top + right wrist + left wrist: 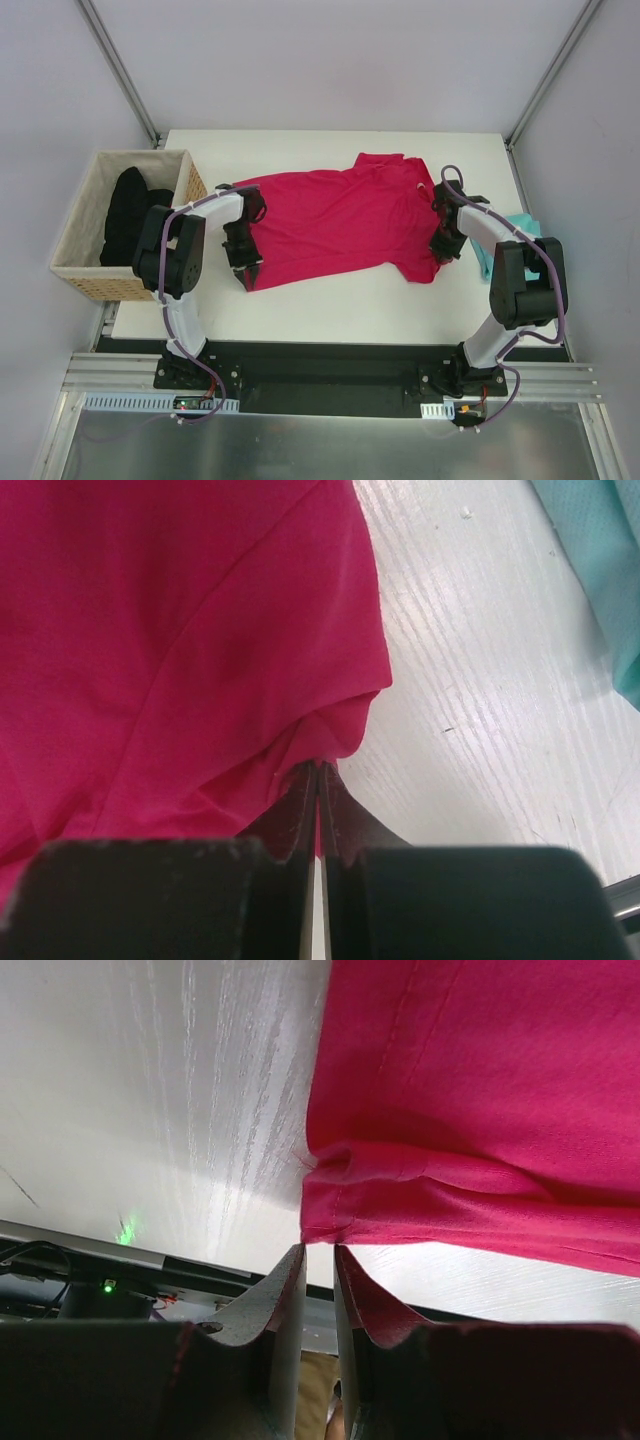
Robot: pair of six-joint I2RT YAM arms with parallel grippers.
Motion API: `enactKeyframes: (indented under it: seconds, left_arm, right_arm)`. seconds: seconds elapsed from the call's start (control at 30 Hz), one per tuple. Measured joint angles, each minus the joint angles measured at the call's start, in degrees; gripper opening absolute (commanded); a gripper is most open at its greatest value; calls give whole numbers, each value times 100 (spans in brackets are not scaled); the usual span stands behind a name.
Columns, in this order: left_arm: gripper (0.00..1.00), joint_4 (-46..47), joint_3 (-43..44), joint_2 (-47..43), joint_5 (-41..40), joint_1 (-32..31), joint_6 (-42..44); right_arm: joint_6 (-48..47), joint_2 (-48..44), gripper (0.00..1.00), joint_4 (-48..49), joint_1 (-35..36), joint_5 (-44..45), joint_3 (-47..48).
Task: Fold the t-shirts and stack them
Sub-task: Grap the side of the flattened tshirt closest away from the robot with both arms
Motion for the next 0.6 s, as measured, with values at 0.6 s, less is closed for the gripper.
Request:
enactKeyframes:
  seconds: [0.6]
  left_arm:
    - [33,-129,76,208,-83,20,168]
  right_arm:
    - [46,7,1,7,2,-52,0]
